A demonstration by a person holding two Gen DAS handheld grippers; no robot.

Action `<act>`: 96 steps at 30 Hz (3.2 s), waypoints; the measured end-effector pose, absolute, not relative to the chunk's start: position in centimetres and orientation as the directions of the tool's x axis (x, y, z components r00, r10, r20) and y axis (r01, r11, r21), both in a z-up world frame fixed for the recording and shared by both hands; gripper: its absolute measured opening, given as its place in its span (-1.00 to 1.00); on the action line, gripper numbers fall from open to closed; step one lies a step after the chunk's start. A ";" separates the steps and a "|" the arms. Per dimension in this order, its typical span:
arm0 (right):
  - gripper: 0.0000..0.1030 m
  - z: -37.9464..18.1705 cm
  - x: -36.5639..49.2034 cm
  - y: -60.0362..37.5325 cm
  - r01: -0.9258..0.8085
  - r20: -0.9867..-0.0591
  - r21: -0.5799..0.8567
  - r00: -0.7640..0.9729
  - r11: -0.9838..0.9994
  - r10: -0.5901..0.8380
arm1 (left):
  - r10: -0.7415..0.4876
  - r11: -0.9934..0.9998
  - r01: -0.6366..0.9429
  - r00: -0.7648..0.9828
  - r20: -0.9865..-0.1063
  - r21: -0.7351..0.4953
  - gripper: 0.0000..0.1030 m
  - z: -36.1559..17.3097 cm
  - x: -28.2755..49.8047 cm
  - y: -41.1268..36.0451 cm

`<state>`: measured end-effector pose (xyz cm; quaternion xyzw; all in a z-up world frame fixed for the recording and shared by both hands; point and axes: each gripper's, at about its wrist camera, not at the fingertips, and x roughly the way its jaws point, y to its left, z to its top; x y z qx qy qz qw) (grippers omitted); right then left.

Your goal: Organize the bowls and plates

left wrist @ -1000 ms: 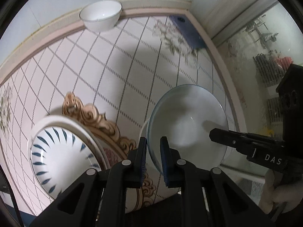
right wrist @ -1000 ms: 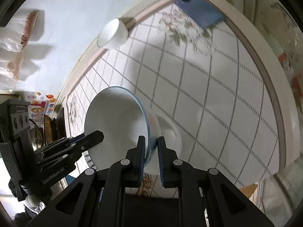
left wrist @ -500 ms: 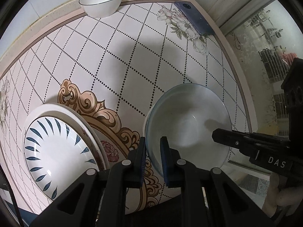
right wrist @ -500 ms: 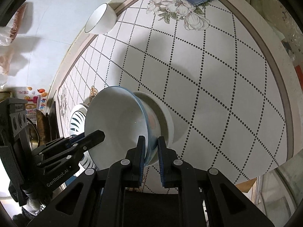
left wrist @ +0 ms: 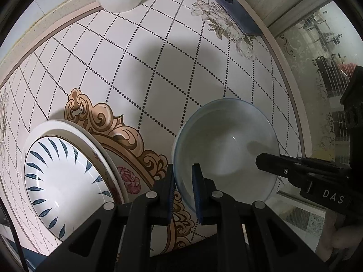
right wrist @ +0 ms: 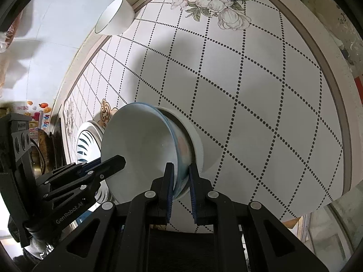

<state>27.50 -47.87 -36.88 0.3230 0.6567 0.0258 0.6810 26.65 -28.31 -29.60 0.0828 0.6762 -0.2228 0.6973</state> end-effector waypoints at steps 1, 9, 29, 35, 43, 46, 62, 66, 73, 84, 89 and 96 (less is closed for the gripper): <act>-0.72 -36.9 27.5 -47.8 0.389 -0.879 0.472 0.134 0.791 0.458 | -0.200 0.888 0.419 -0.017 -0.980 -0.188 -0.76 -29.7 26.7 -28.3; -0.60 -36.0 28.8 -49.0 0.408 -0.860 0.489 0.080 0.771 0.503 | -0.277 0.894 0.356 -0.040 -0.960 -0.273 -0.75 -26.7 27.9 -26.2; 0.04 -34.9 58.6 -50.4 0.269 -0.738 0.673 0.301 0.689 0.603 | -0.392 0.920 0.031 0.100 -0.914 -0.391 -0.48 -29.2 56.2 -22.2; 0.04 -39.7 63.4 -49.3 0.304 -0.756 0.654 0.244 0.692 0.607 | -0.423 0.906 0.020 0.073 -0.903 -0.423 -0.39 -30.5 58.9 -21.9; -0.61 -42.4 64.9 -49.2 0.317 -0.778 0.628 0.226 0.711 0.586 | -0.339 0.940 0.069 0.070 -0.938 -0.335 -0.56 -31.0 58.5 -23.0; -0.63 -42.5 64.8 -49.2 0.316 -0.782 0.623 0.228 0.716 0.580 | -0.307 0.950 0.085 0.086 -0.948 -0.300 -0.67 -30.6 58.1 -23.6; -0.67 -37.5 59.3 -48.9 0.285 -0.804 0.594 0.247 0.753 0.541 | -0.286 0.947 0.196 0.167 -0.943 -0.253 -0.67 -23.7 49.4 -25.6; -0.68 -35.1 56.0 -48.9 0.273 -0.803 0.594 0.260 0.757 0.537 | -0.303 0.936 0.239 0.172 -0.937 -0.259 -0.67 -21.9 46.2 -25.8; -0.68 -31.9 48.6 -49.5 0.274 -0.805 0.587 0.289 0.761 0.517 | -0.341 0.908 0.315 0.180 -0.923 -0.275 -0.67 -18.9 39.3 -26.2; -0.67 -28.1 35.5 -48.9 0.276 -0.827 0.552 0.302 0.787 0.474 | -0.356 0.880 0.385 0.148 -0.923 -0.278 -0.67 -18.9 30.4 -26.4; -0.67 -28.6 30.8 -48.1 0.277 -0.830 0.550 0.284 0.788 0.480 | -0.338 0.878 0.395 0.114 -0.934 -0.269 -0.67 -20.7 28.2 -26.3; -0.67 -31.0 27.7 -47.7 0.297 -0.845 0.533 0.246 0.793 0.475 | -0.305 0.883 0.396 0.073 -0.950 -0.253 -0.67 -23.6 26.4 -26.5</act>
